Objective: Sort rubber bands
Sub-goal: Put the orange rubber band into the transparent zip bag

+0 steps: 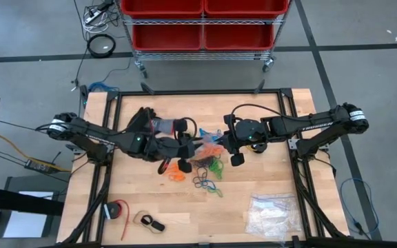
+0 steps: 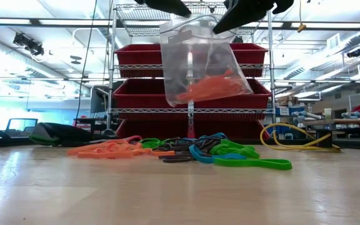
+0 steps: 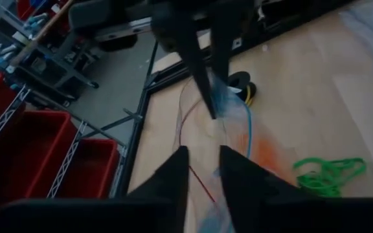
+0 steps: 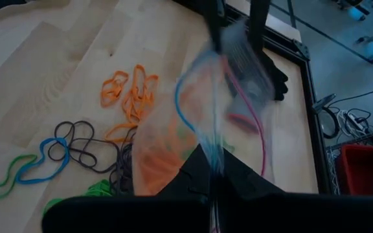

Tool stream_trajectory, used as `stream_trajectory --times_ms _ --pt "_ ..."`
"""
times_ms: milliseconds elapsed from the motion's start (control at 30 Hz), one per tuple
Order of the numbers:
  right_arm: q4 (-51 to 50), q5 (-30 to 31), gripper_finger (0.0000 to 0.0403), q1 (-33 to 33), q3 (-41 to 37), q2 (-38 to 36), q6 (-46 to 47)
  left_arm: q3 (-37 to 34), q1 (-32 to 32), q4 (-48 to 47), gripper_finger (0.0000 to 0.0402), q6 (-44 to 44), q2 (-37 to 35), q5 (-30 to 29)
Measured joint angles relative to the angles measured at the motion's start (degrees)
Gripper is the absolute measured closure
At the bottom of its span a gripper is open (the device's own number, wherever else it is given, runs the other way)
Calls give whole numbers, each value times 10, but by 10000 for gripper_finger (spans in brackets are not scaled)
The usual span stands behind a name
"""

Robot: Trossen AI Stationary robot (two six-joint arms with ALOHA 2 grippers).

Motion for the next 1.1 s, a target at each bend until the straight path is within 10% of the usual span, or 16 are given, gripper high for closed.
stream_trajectory --times_ms 267,700,1100 --pt "-2 0 403 0 0 0 0 0 -16 -28 206 -37 -30 -5" --pt "-9 0 403 0 0 0 1 -11 -58 -268 199 -228 -79 -30" --pt "-3 0 403 1 0 0 2 -254 -97 -66 199 -339 -79 27"
